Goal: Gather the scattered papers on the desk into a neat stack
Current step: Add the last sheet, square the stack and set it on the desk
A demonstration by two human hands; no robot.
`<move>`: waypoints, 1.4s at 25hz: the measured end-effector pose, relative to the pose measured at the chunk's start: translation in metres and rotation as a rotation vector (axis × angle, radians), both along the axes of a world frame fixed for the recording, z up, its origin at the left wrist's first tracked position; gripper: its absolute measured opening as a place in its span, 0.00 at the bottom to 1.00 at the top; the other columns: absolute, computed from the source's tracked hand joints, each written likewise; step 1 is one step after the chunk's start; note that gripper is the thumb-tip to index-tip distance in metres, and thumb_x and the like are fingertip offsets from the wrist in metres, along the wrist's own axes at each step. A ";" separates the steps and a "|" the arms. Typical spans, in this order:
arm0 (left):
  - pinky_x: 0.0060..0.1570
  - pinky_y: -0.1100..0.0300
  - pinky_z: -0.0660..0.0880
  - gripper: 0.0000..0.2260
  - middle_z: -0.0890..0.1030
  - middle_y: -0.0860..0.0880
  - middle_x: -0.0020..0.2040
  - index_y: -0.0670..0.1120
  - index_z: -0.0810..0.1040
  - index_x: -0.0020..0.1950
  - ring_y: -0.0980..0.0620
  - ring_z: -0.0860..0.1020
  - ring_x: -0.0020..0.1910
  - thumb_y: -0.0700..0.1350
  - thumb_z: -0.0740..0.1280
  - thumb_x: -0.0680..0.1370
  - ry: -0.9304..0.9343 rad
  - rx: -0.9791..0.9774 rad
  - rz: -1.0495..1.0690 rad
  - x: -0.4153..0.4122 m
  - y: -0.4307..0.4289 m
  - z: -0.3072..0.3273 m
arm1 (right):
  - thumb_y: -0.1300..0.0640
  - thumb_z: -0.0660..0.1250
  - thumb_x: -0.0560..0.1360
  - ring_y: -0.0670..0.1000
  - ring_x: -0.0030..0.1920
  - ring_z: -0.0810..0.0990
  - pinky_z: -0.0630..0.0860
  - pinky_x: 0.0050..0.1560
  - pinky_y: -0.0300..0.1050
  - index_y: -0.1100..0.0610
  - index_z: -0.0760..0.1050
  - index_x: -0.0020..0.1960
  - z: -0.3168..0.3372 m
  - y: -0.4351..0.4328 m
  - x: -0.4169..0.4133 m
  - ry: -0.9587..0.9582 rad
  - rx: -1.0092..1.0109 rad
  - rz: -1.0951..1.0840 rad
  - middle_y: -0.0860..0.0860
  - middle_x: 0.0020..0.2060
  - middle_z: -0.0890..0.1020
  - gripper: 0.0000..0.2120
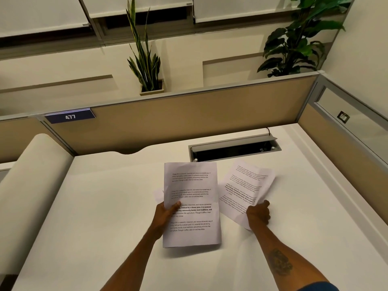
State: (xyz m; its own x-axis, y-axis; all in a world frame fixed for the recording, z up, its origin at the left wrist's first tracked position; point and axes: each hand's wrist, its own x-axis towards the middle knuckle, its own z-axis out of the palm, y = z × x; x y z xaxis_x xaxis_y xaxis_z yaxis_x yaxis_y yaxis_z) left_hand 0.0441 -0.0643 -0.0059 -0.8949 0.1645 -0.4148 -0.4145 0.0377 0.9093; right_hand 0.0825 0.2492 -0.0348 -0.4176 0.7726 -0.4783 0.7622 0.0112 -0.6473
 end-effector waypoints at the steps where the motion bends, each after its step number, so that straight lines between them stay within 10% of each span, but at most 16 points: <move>1: 0.49 0.41 0.85 0.13 0.88 0.39 0.52 0.38 0.81 0.61 0.36 0.87 0.49 0.43 0.71 0.79 -0.001 0.003 -0.002 0.002 0.001 0.001 | 0.66 0.67 0.76 0.69 0.65 0.75 0.73 0.67 0.64 0.64 0.67 0.71 -0.002 0.005 0.004 0.029 -0.039 -0.006 0.67 0.65 0.76 0.25; 17: 0.59 0.37 0.80 0.16 0.87 0.38 0.56 0.38 0.80 0.63 0.34 0.85 0.56 0.43 0.72 0.78 -0.006 0.082 0.054 0.027 0.021 0.027 | 0.63 0.64 0.81 0.64 0.63 0.79 0.76 0.62 0.54 0.60 0.74 0.71 0.008 0.069 0.092 0.634 -0.335 0.074 0.61 0.64 0.80 0.18; 25: 0.52 0.44 0.84 0.15 0.88 0.41 0.54 0.40 0.79 0.63 0.40 0.87 0.50 0.43 0.73 0.78 0.030 0.076 0.052 0.034 0.034 0.046 | 0.63 0.66 0.80 0.65 0.60 0.82 0.78 0.62 0.64 0.61 0.76 0.67 0.043 0.021 0.071 0.616 -0.645 0.471 0.60 0.62 0.82 0.16; 35: 0.53 0.42 0.84 0.15 0.88 0.42 0.54 0.42 0.80 0.63 0.39 0.87 0.51 0.42 0.74 0.77 0.067 0.097 0.071 0.040 0.008 0.054 | 0.55 0.59 0.84 0.53 0.56 0.84 0.82 0.54 0.50 0.52 0.77 0.68 0.061 -0.044 0.053 0.424 -0.678 0.786 0.54 0.60 0.84 0.15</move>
State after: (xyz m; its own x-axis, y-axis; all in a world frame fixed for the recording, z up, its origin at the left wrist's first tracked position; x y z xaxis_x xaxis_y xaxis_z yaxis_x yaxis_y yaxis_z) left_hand 0.0836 -0.0563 0.0479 -0.9308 0.1361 -0.3393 -0.3516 -0.0792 0.9328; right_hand 0.1355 0.2051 0.0266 -0.9035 -0.1442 -0.4037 0.4153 -0.0611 -0.9076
